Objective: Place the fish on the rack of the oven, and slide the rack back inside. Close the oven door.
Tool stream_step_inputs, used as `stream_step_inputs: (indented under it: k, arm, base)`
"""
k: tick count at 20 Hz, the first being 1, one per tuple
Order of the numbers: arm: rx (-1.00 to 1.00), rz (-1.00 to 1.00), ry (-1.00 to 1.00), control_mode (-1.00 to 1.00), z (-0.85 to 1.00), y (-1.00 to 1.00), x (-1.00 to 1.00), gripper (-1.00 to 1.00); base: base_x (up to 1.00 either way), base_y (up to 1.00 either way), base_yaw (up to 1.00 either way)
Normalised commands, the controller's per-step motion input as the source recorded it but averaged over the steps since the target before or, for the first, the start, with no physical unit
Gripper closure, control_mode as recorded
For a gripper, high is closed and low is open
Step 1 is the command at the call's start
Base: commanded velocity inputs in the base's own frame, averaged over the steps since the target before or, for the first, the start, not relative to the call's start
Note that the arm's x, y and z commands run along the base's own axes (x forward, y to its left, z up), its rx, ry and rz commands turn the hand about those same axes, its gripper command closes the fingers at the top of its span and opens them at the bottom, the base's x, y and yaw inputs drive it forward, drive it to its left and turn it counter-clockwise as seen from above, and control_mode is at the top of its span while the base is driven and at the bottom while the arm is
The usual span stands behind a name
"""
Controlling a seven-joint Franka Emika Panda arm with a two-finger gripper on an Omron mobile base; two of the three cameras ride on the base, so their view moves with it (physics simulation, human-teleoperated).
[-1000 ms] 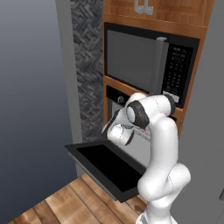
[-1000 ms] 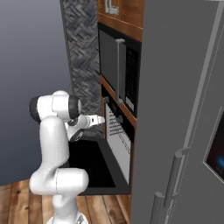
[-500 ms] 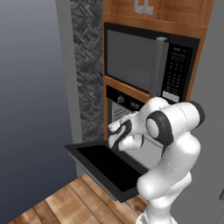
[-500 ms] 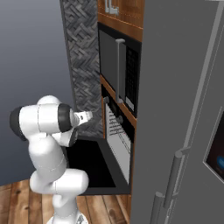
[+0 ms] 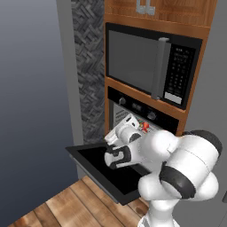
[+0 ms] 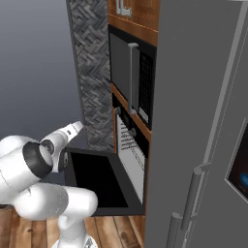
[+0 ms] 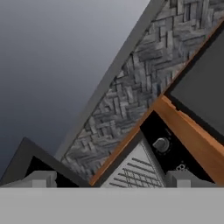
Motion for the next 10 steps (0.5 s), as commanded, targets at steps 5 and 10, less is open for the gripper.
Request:
stream_step_inputs:
  k: [5, 10]
  arm:
    - [-0.44, -0.08, 0.07, -1.0, 0.06, 1.0, -0.52, -1.0]
    - [-0.56, -0.16, 0.14, -1.0, 0.0, 1.0, -0.32, -1.0]
  base:
    - [0.0, 0.0, 0.0]
    - [0.0, 0.0, 0.0]
